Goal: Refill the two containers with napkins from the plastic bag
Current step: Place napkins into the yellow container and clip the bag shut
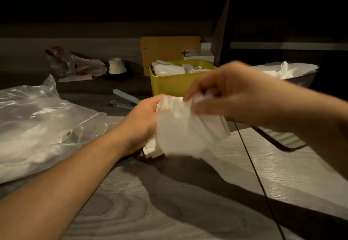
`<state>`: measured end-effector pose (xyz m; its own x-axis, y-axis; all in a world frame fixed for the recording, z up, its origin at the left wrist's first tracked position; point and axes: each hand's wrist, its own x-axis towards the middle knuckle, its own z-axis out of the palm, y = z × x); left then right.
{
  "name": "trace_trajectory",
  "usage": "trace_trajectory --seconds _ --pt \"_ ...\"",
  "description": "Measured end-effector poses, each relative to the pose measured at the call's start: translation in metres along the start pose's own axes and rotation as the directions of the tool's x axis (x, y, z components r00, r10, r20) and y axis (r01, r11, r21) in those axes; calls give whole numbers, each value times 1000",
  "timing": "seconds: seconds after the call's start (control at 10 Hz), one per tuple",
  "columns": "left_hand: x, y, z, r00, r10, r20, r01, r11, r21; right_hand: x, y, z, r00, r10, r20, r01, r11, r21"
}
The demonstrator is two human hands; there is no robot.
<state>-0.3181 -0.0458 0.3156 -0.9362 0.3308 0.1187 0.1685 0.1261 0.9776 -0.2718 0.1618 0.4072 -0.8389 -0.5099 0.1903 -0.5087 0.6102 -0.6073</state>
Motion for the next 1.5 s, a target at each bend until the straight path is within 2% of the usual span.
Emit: trace_trajectory --seconds 0.1,0.2,0.3,0.4,0.5,0.6,0.8,1.0,1.1,1.2,1.3,1.4,1.5 --pt "-10 -23 -25 998 61 -5 -59 957 -285 3 -2 6 998 54 11 -45 695 718" --pt "-15 -26 -18 999 -17 -46 28 969 245 8 8 28 991 114 66 -117 525 843" --pt "-1 0 6 994 2 -106 1 1000 22 20 38 37 956 293 6 -204 649 733" --pt "4 8 8 994 -64 -85 61 998 -34 23 58 33 914 374 -157 -256 832 492" --pt "4 9 9 992 -100 -74 94 992 -80 23 64 31 918 318 -238 -248 927 280" --pt "2 13 11 986 -132 -99 119 984 -130 24 65 35 938 233 -257 -219 972 83" --pt "1 10 10 995 -69 -71 70 997 14 25 64 45 953 112 -282 -141 986 -86" --pt "-1 11 7 999 -22 -23 24 995 99 24 67 47 943 88 -320 -114 991 -63" --pt "1 11 5 999 -19 -41 24 993 114 20 73 41 953 207 -223 -212 977 0" --pt "3 9 3 997 -52 -60 58 993 102 19 78 33 942 311 -127 -295 946 136" --pt "4 8 3 991 -77 -105 85 994 71 22 80 22 936 321 -146 -318 947 43" --pt "4 7 4 988 -99 -120 100 995 -1 23 80 14 942 219 -255 -289 915 -282" --pt "5 7 5 984 -118 -130 114 993 -33 21 77 9 960 86 -267 -158 952 -262"
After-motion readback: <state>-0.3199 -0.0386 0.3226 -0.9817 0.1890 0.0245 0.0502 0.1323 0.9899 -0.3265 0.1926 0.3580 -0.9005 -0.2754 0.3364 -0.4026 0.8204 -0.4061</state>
